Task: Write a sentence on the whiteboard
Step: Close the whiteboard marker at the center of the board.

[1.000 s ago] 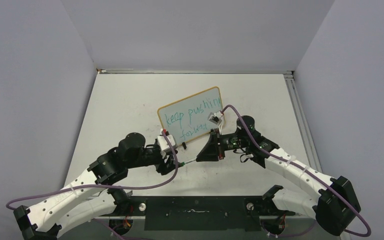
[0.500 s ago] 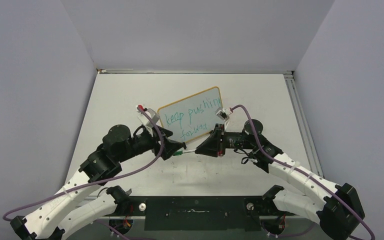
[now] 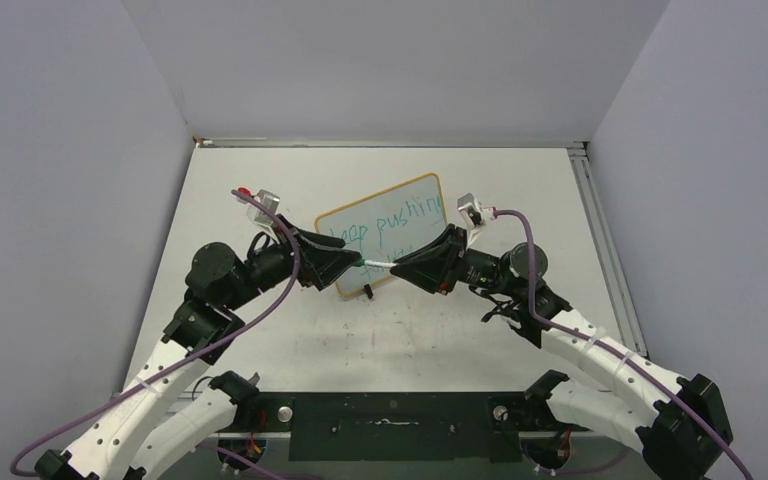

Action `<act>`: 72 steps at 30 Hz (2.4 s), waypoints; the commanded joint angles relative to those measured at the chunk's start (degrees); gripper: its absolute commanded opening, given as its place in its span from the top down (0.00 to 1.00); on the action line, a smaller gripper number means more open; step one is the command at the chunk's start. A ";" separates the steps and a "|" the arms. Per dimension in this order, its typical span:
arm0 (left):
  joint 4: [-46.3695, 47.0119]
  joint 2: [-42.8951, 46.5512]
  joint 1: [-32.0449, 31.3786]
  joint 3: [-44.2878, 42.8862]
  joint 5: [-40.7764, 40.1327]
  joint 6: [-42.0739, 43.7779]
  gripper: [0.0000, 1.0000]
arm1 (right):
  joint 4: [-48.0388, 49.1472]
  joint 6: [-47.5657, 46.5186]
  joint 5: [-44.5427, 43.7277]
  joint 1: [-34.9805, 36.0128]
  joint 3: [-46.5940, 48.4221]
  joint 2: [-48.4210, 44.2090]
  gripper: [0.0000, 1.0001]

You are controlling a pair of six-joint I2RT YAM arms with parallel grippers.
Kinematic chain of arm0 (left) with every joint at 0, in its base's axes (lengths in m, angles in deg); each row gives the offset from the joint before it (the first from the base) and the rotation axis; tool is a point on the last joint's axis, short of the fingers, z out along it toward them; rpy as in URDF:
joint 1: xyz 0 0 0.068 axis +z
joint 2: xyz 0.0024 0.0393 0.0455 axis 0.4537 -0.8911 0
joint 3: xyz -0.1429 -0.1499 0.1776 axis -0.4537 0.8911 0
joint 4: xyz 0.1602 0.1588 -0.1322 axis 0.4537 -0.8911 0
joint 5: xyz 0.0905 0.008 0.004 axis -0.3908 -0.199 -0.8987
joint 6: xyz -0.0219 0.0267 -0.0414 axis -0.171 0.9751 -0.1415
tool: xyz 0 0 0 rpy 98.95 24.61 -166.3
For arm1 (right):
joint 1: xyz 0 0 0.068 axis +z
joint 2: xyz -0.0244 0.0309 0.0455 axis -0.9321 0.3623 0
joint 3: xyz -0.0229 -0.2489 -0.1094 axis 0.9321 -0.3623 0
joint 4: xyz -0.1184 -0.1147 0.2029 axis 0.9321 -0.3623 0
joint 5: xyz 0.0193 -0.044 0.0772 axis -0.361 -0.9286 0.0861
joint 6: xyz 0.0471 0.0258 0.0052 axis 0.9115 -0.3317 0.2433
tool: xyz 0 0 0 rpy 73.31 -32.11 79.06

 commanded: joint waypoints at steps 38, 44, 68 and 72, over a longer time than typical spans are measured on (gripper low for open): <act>14.38 1.49 4.10 3.33 7.08 -11.94 0.80 | 16.21 5.21 0.20 0.07 1.64 2.98 0.95; 15.83 1.05 4.10 3.94 8.16 -12.74 0.90 | 15.63 4.97 0.06 0.04 1.90 3.24 0.95; 24.35 0.35 3.93 9.82 16.95 -13.79 1.00 | 19.96 7.59 -0.33 0.93 1.69 5.83 0.95; 25.00 0.04 3.68 10.30 17.27 -14.11 1.00 | 19.97 7.59 -0.48 1.07 1.73 6.12 0.95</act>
